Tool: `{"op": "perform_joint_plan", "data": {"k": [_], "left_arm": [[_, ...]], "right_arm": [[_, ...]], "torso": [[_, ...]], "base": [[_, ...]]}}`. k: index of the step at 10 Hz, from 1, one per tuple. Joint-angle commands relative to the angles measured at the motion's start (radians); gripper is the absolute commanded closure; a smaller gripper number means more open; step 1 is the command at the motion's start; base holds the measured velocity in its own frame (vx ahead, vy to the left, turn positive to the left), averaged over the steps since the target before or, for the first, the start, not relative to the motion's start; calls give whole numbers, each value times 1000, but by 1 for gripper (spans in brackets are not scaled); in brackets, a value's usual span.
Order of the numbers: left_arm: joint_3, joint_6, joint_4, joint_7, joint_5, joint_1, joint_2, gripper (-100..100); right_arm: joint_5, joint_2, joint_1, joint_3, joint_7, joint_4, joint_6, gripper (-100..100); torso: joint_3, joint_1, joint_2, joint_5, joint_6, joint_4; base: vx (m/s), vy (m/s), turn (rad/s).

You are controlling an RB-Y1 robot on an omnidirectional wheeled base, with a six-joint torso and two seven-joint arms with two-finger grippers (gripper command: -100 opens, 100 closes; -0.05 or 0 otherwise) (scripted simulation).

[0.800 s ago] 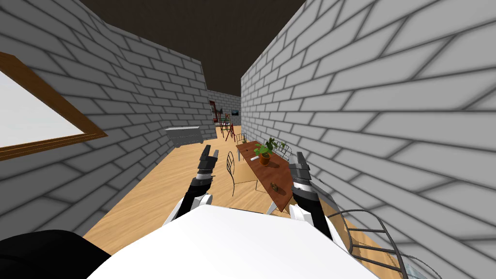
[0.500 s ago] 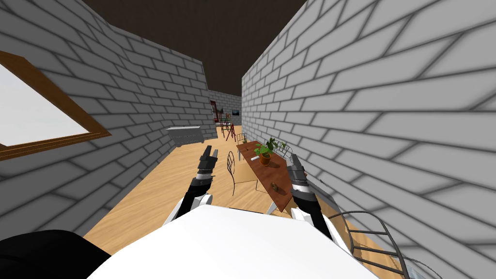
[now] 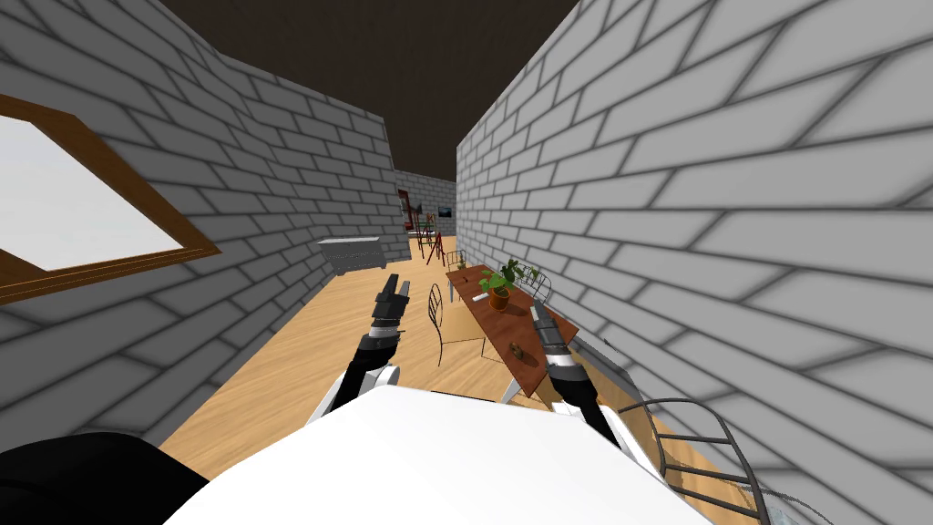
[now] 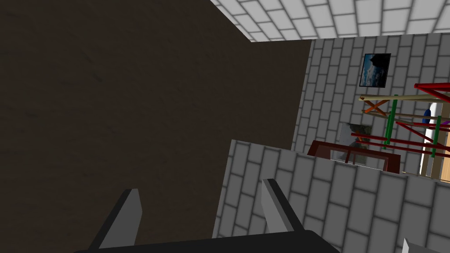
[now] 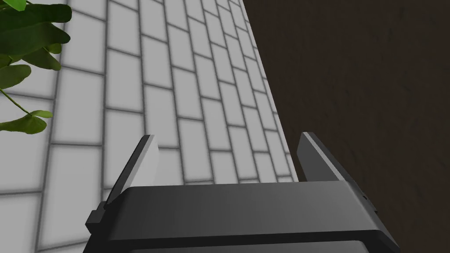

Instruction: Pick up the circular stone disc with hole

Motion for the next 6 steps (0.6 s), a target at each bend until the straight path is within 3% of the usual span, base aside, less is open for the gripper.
{"op": "perform_joint_plan", "data": {"k": [1,6], "left_arm": [[0,0,0,0,0,0,0,0],[0,0,0,0,0,0,0,0]], "right_arm": [[20,-48,7,15,22,46,-1,-100],[72,-188,18,48,73,182,3,-100]], "torso": [[0,0,0,0,0,0],[0,0,0,0,0,0]], "base": [[-28,-10,40],[-31,-14,33]]}}
